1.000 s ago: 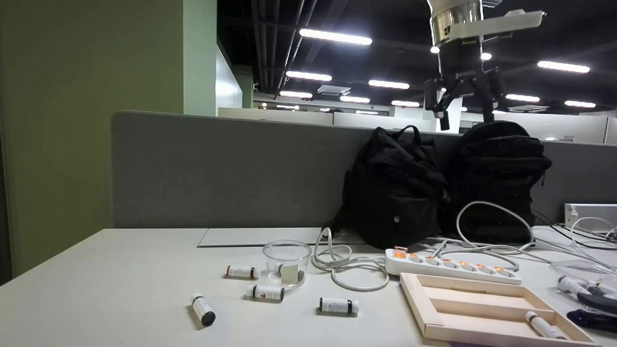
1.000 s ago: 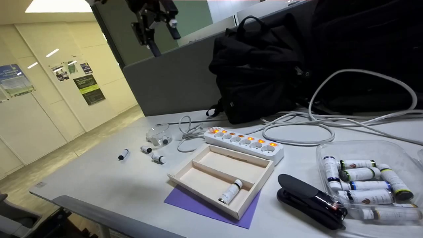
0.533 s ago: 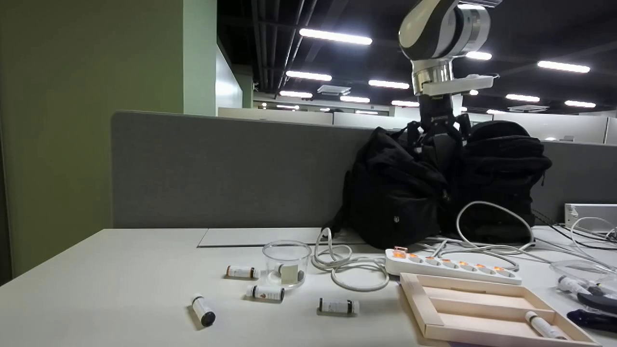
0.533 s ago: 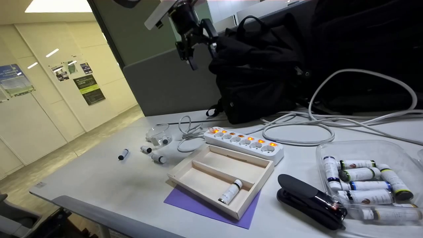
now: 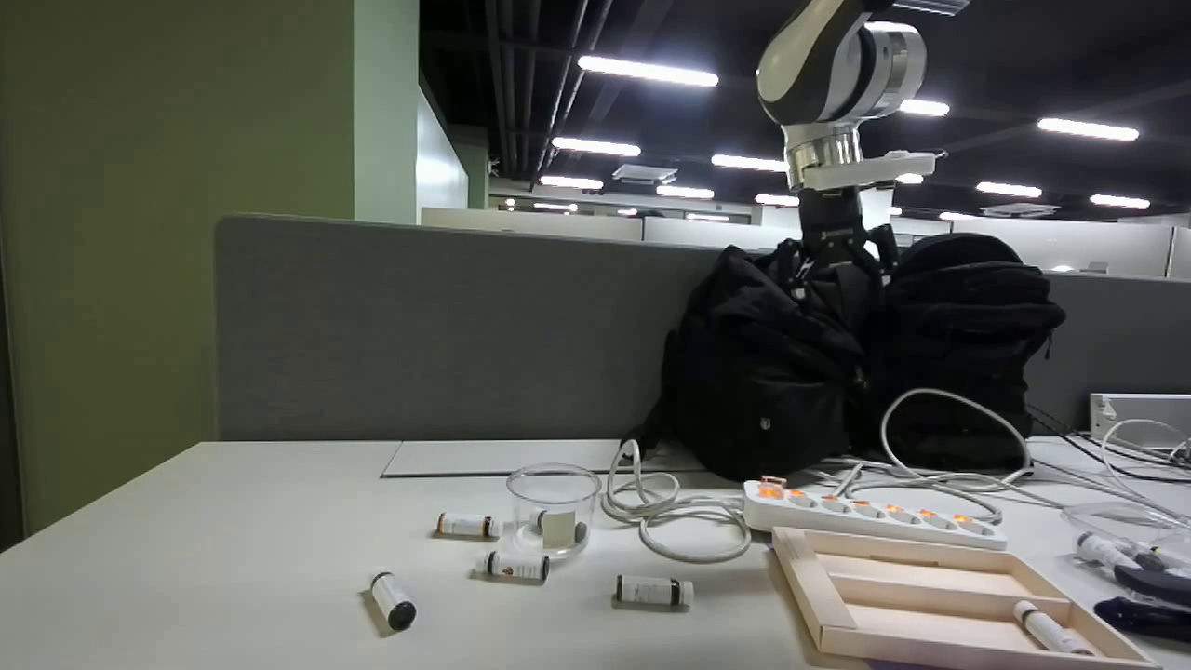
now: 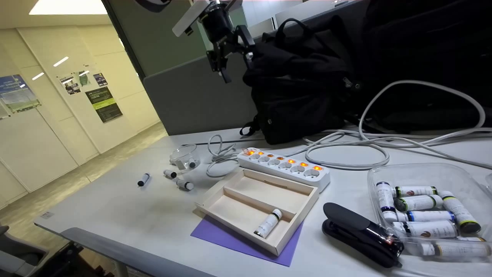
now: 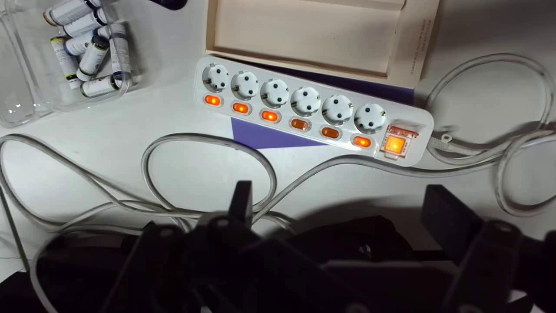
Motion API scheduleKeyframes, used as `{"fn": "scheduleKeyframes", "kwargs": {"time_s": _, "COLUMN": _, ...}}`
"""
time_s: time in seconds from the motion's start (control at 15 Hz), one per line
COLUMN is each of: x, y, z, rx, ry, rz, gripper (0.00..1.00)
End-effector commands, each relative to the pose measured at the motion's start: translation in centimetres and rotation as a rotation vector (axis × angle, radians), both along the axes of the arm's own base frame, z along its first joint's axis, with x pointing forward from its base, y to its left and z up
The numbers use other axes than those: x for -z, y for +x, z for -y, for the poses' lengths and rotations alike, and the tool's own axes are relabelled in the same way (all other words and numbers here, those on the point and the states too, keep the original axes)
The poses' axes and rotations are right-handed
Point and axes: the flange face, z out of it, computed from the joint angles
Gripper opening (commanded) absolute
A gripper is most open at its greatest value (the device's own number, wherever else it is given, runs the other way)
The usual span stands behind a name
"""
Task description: Switch on the fourth switch from the right
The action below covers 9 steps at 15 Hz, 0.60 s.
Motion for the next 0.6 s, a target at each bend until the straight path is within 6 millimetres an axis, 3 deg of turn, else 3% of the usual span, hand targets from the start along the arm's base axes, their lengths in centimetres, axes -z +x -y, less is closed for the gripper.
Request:
{"fn": "scheduleKeyframes", "kwargs": {"time_s": 0.0, "x": 1.1, "y": 0.2, "z": 0.4, "rx": -0.04, "ry": 0.01, "rz": 0.054, "gripper": 1.0}}
{"fn": "scheduleKeyframes", "kwargs": {"time_s": 0.07, "x": 2.1, "y": 0.5, "z": 0.7, "rx": -0.043, "ry": 0.031, "rz": 0.074, "gripper": 0.75}}
{"fn": "scheduleKeyframes", "kwargs": {"time_s": 0.13, "x": 3.1, "y": 0.9, "z": 0.9, "rx": -0.054, "ry": 0.045, "rz": 0.093, "gripper": 0.73}}
{"fn": "scheduleKeyframes", "kwargs": {"time_s": 0.53, "x": 11.7, "y": 2.1, "z": 3.2, "rx": -0.07, "ry": 0.229, "rz": 0.027, "gripper": 0.31}}
